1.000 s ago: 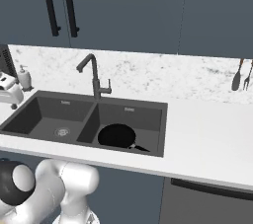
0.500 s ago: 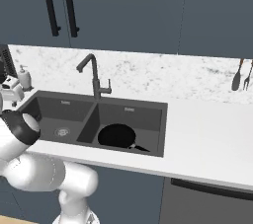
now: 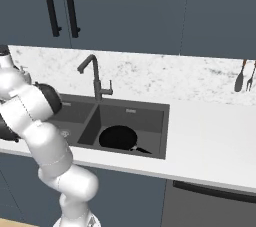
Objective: Pick the pan and sponge and place them into the sink. Then turn on the water.
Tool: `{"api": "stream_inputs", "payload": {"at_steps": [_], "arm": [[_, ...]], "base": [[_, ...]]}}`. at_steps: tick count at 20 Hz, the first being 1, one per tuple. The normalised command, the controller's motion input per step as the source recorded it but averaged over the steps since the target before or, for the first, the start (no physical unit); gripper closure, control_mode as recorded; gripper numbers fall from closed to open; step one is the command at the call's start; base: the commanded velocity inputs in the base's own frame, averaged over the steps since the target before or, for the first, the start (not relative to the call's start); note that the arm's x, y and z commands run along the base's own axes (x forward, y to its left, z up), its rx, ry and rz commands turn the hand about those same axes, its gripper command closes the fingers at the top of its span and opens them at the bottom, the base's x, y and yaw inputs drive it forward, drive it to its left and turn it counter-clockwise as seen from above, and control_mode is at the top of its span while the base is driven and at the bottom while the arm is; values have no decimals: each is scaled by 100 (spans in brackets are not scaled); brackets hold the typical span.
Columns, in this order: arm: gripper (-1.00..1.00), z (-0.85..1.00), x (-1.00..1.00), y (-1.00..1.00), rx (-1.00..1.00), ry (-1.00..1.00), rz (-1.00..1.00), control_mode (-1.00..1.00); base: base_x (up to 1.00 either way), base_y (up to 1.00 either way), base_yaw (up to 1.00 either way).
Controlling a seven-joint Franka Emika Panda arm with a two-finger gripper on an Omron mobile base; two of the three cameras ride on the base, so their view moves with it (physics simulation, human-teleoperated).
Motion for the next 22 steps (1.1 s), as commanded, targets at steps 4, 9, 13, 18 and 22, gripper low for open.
{"api": "stream_inputs", "payload": {"at_steps": [4, 9, 13, 18, 22], "arm": [[-100, -24, 6, 34, 0, 0, 0, -100], [-100, -11, 0, 12, -2, 0, 0, -100], [-100, -2, 0, 4, -3, 0, 0, -100], [-100, -14, 0, 18, 0, 0, 0, -100], [-100, -27, 0, 23, 0, 0, 0, -100]], "base": [[0, 0, 0], [0, 0, 0], [0, 0, 0], [0, 0, 0], [0, 0, 0]]}}
